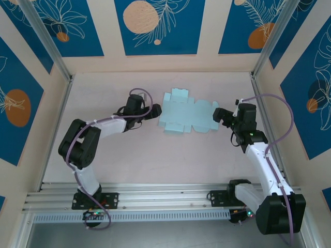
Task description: Fold the paper box
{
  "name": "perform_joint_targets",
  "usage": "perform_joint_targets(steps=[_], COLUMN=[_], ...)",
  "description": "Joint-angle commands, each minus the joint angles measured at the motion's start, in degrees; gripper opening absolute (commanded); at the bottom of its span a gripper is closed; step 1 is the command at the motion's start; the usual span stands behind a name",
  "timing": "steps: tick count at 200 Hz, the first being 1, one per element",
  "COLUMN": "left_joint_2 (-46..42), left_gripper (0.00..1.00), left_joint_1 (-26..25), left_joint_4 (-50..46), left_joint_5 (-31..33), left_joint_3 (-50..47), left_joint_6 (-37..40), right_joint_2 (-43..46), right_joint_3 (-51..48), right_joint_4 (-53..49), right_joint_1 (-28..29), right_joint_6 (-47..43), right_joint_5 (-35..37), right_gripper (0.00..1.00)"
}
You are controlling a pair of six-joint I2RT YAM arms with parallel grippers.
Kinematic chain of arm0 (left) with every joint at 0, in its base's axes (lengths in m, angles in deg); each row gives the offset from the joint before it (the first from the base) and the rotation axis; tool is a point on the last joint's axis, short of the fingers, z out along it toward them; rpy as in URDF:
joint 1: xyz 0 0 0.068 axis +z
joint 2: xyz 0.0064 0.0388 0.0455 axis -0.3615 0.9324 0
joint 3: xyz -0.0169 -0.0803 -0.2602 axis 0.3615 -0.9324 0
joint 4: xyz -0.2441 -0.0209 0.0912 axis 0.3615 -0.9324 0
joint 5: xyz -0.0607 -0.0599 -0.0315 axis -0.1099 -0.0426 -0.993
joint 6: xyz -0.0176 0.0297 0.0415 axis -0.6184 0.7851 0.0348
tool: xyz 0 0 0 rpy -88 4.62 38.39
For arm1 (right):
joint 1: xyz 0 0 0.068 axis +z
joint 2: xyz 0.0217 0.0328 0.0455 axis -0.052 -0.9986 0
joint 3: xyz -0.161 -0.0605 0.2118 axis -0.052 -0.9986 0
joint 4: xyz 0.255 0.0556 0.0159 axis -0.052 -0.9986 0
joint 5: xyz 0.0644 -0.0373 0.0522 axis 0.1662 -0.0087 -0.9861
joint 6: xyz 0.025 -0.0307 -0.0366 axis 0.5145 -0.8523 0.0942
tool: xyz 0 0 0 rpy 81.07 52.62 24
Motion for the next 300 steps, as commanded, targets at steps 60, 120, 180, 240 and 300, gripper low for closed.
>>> perform_joint_targets(steps=[60,120,180,240,300], left_joint_2=[5.6,6.5,7.9,10.1,4.5], left_gripper=[0.83,0.72,0.62,0.42,0.02], left_joint_1=[-4.5,-5.6,-6.8,-7.6,-7.1], left_joint_4=[0.7,2.5,7.8,11.2,0.6], left_joint_5=[-4.1,-4.6,-6.2,-7.4,-1.3], left_joint_3=[-0.8,-2.2,-4.9,-4.5,-0.2], left_joint_6=[-9.2,-13.9,-20.1,-24.0,-8.5], right_joint_2=[-13.9,-29.9,-35.6,-35.5,-33.8], right_joint_3=[6.5,17.3,22.0,22.4,22.9], right_joint_4=[-0.2,-0.8,-2.1,-2.7,-3.7], right_joint_1=[2.2,8.8,13.2,14.3,14.5], right_joint_6=[4.2,5.2,4.6,4.4,2.0], right_joint_5=[-8.1,-8.9,-6.6,-5.9,-7.1], right_gripper=[1.00,1.00,1.00,1.00,0.99])
